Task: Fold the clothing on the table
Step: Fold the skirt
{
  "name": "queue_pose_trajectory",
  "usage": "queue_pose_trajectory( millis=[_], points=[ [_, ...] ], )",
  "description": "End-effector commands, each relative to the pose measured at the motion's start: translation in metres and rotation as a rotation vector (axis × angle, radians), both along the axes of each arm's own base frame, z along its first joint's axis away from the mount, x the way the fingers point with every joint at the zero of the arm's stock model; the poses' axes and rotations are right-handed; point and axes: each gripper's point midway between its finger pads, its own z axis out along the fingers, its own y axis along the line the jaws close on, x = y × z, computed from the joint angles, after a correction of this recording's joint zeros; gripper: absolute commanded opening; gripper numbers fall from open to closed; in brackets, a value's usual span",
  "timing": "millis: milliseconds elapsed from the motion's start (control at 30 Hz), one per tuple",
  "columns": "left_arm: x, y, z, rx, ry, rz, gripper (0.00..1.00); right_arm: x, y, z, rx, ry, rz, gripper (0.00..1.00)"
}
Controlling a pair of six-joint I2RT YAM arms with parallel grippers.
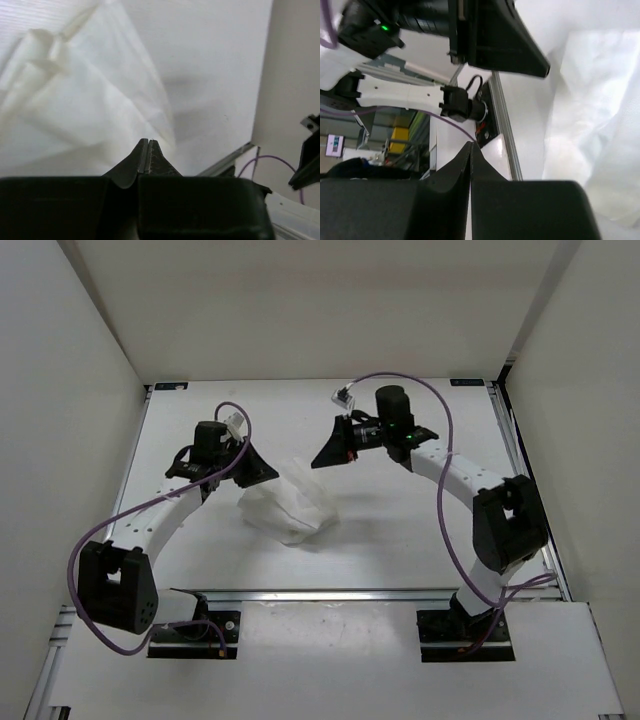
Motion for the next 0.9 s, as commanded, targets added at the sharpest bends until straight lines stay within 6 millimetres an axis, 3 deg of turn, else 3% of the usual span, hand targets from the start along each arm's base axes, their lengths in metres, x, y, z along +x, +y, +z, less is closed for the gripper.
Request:
queue_pose_trajectory(
  millis=[0,133,167,200,300,400,467,533,633,867],
  points=[
    [0.002,-0.030,0.039,-0.130,-0.064,-0.070,0.00,0.005,-0.012,-0.008,0.028,0.057,-0.001,0.00],
    [0.010,-0.037,0.049,-0.156,-0.083,-0.082,0.00,0.010,-0.003,-0.035,0.046,0.168,0.040,0.00],
    [0.010,-0.037,0.045,-0.152,-0.072,-0.082,0.00,0.008,0.001,-0.030,0.062,0.177,0.064,0.00],
    [0.013,-0.036,0.047,-0.156,-0.078,-0.079,0.00,0.006,0.008,-0.045,0.049,0.222,0.086,0.00],
    [0.015,-0.036,0.029,-0.148,-0.048,-0.071,0.00,0.000,0.034,-0.055,0.044,0.245,0.161,0.00],
    [0.008,-0.024,0.004,-0.086,-0.017,-0.041,0.00,-0.013,0.043,-0.081,-0.009,0.339,0.202,0.00],
    [0.004,-0.012,-0.011,-0.091,0.013,-0.007,0.00,-0.019,0.041,-0.104,-0.050,0.412,0.214,0.00],
    [-0.004,0.002,-0.031,-0.054,0.047,0.032,0.00,-0.025,0.039,-0.118,-0.075,0.463,0.233,0.00],
    [-0.011,0.017,-0.045,-0.023,0.072,0.064,0.00,-0.039,0.036,-0.135,-0.118,0.546,0.250,0.00],
    [-0.024,0.027,-0.056,-0.025,0.089,0.094,0.00,-0.069,0.032,-0.186,-0.305,0.668,0.252,0.00]
  ],
)
